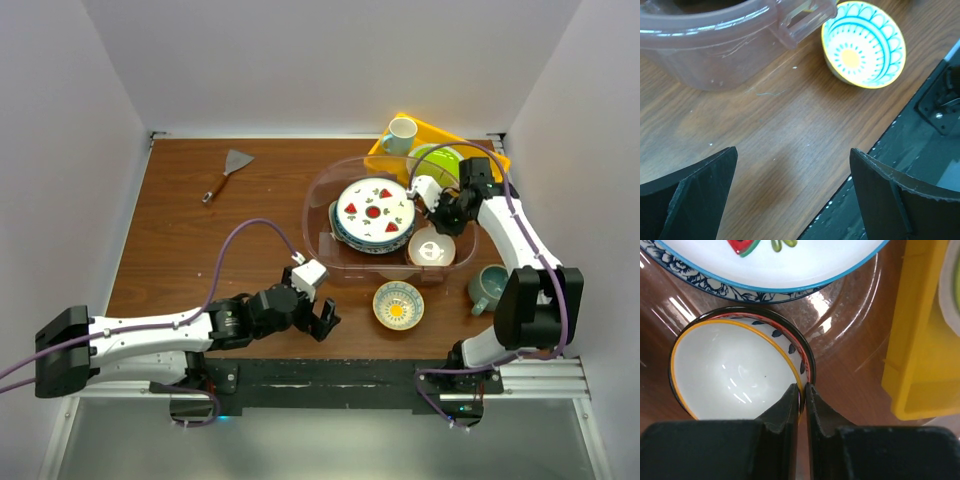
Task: Place the mixed dishes into the plastic bin
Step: Place the bowl in the plastic bin.
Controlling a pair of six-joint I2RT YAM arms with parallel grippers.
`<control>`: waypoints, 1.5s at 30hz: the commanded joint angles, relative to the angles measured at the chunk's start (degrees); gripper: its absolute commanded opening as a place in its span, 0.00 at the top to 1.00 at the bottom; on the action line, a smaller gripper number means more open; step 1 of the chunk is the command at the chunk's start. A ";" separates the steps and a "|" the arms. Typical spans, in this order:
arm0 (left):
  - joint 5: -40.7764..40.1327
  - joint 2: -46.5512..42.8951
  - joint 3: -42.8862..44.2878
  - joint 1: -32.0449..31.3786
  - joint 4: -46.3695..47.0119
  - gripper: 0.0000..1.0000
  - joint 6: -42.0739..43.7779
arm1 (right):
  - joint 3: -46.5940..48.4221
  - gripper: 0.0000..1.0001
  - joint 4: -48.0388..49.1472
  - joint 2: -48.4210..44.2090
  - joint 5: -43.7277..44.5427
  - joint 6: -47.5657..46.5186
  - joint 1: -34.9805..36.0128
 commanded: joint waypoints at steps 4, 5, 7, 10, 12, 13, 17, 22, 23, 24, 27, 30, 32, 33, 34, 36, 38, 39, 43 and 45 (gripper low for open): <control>2.03 0.22 -0.77 0.34 8.99 0.00 -2.53 | -0.59 0.64 2.09 -1.63 -0.38 -0.36 1.15; 2.12 0.31 -0.69 0.34 9.52 0.00 -3.05 | -0.50 0.60 1.74 -1.99 -0.56 0.08 1.15; 2.21 0.74 -0.86 0.34 11.27 0.01 -3.67 | 0.29 0.53 1.30 -3.83 -1.78 0.70 1.15; 2.56 1.62 -1.74 0.34 15.13 0.01 -5.95 | 1.78 0.48 0.51 -6.99 -3.98 3.42 1.07; 3.00 2.50 -2.44 0.34 17.25 0.02 -8.15 | 2.49 0.46 0.16 -8.57 -7.31 6.67 1.15; 3.26 3.63 -2.53 0.34 18.83 0.03 -8.68 | 2.58 0.44 0.33 -10.58 -8.37 8.07 1.07; 3.70 6.10 -1.30 0.43 19.72 0.05 -10.96 | 0.74 0.39 3.13 -15.86 -18.54 16.40 1.07; 3.79 7.34 -0.68 0.34 19.81 0.06 -13.33 | -7.06 0.33 9.81 -22.45 -28.49 24.07 0.98; 3.88 7.42 -0.86 0.34 20.16 0.06 -13.86 | -8.66 0.32 12.52 -24.64 -30.08 25.12 0.80; 3.88 7.60 -1.03 0.34 20.42 0.06 -14.56 | -11.46 0.28 13.68 -26.06 -31.40 25.22 0.72; 3.27 8.92 -0.86 0.34 20.78 0.07 -18.25 | -15.86 0.22 17.64 -29.76 -32.55 26.98 0.19; 2.65 11.54 -0.86 0.34 21.74 0.08 -23.26 | -17.54 0.18 19.66 -31.17 -34.22 28.29 0.10; 2.74 12.69 -0.77 0.26 22.36 0.10 -27.47 | -17.99 0.17 20.98 -31.52 -34.49 29.95 -1.82; 3.00 14.09 -0.77 0.17 23.40 0.11 -28.97 | -18.25 0.16 21.42 -31.52 -34.40 30.40 -2.10; 3.26 14.89 -0.69 -0.01 23.76 0.12 -31.42 | -18.34 0.15 21.51 -31.61 -34.40 30.67 -2.27; 2.83 17.34 0.89 -1.23 22.11 0.12 -33.72 | -18.78 0.14 22.13 -32.22 -34.66 31.19 -2.80; 0.21 18.84 3.60 -2.46 19.39 0.12 -36.62 | -18.95 0.14 22.57 -32.66 -35.01 31.46 -3.32; -0.68 20.33 4.67 -3.77 16.24 0.12 -37.41 | -19.22 0.13 22.57 -33.01 -35.10 31.55 -3.50; -6.91 23.50 9.24 -6.86 8.05 0.11 -44.52 | -19.57 0.12 23.10 -34.07 -35.36 31.99 -4.03; -8.68 24.99 11.61 -8.27 2.89 0.11 -47.25 | -19.83 0.12 23.27 -34.42 -35.54 32.08 -4.21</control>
